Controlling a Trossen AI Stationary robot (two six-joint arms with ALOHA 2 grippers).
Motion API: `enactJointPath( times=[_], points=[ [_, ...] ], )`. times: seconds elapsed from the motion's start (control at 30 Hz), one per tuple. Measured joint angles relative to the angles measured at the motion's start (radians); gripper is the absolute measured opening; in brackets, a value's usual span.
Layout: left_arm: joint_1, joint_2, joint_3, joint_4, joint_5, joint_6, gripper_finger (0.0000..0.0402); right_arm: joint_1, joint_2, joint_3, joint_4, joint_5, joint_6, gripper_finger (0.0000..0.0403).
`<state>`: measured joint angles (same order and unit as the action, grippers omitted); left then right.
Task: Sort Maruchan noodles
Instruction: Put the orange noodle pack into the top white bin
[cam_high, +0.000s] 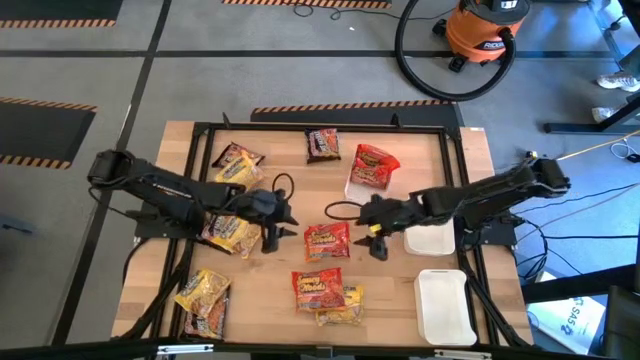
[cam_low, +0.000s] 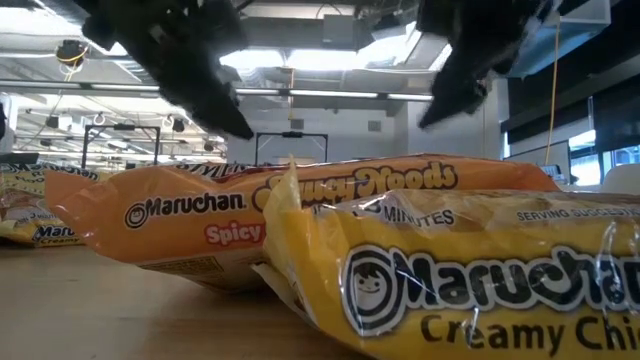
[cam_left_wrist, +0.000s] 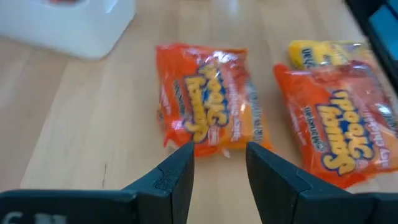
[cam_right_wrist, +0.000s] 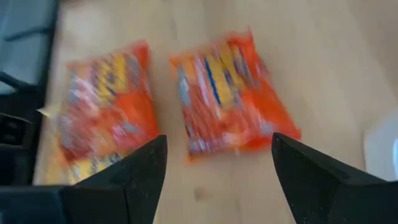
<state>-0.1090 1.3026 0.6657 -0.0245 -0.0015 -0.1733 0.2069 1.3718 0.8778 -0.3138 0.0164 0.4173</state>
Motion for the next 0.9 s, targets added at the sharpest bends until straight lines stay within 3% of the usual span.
enactJointPath(
  times=[0.17,0.4,0.5,0.77,0.9],
  points=[
    [-0.025,0.029,-0.006,0.015,-0.110,-0.130,0.0144,0.049,0.115,-0.001,-0.003,0.053,0.109,0.0264],
    [-0.034,0.121,-0.009,0.010,-0.121,-0.331,0.0169,0.104,0.243,-0.002,0.018,0.129,0.244,0.0264],
    [-0.038,0.186,-0.010,0.034,-0.119,-0.344,0.0169,0.123,0.262,-0.020,0.061,0.175,0.251,0.0264],
    [-0.056,0.285,-0.008,0.149,-0.102,-0.317,0.0167,0.107,0.217,-0.199,0.334,0.176,0.285,0.0264],
    [-0.056,0.294,-0.008,0.170,-0.102,-0.317,0.0168,0.083,0.217,-0.343,0.655,0.169,0.423,0.0264]
  ],
)
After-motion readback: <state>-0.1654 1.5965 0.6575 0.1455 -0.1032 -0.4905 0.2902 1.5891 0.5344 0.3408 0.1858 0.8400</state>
